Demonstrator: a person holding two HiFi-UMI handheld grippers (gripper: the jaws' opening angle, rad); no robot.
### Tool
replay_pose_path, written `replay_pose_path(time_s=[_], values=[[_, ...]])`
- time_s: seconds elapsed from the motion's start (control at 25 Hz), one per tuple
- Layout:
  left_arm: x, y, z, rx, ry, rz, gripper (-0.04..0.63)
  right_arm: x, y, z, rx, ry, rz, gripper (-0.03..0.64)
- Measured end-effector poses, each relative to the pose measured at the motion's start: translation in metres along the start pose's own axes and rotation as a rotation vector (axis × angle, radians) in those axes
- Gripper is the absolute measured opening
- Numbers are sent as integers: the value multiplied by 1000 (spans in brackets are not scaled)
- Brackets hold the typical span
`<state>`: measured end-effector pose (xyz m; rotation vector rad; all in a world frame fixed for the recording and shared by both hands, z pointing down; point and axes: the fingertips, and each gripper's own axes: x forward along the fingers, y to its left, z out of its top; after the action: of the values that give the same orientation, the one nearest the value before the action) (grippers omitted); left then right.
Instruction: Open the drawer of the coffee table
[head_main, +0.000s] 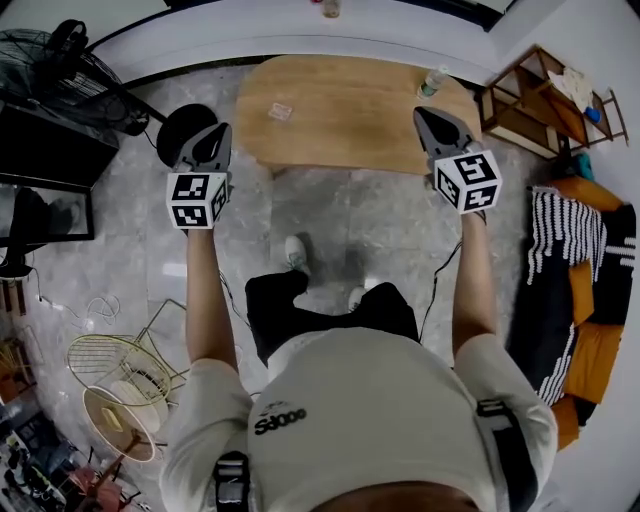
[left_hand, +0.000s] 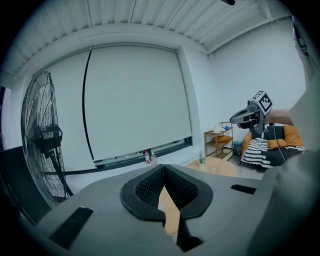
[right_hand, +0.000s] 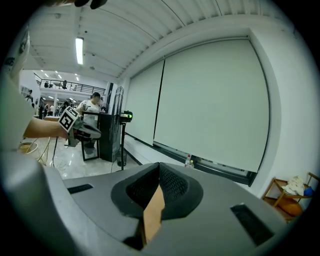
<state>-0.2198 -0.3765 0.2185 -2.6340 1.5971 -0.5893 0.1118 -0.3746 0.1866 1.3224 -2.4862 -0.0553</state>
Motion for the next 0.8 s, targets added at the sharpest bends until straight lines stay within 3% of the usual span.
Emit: replay_pose_path(time_s=[0.48, 0.8], values=[[70, -20, -130, 16, 4, -19, 18, 66, 7, -137, 96, -18, 34, -3], [123, -37, -226, 41, -63, -13, 18, 112, 22, -243, 36, -55, 3, -3]])
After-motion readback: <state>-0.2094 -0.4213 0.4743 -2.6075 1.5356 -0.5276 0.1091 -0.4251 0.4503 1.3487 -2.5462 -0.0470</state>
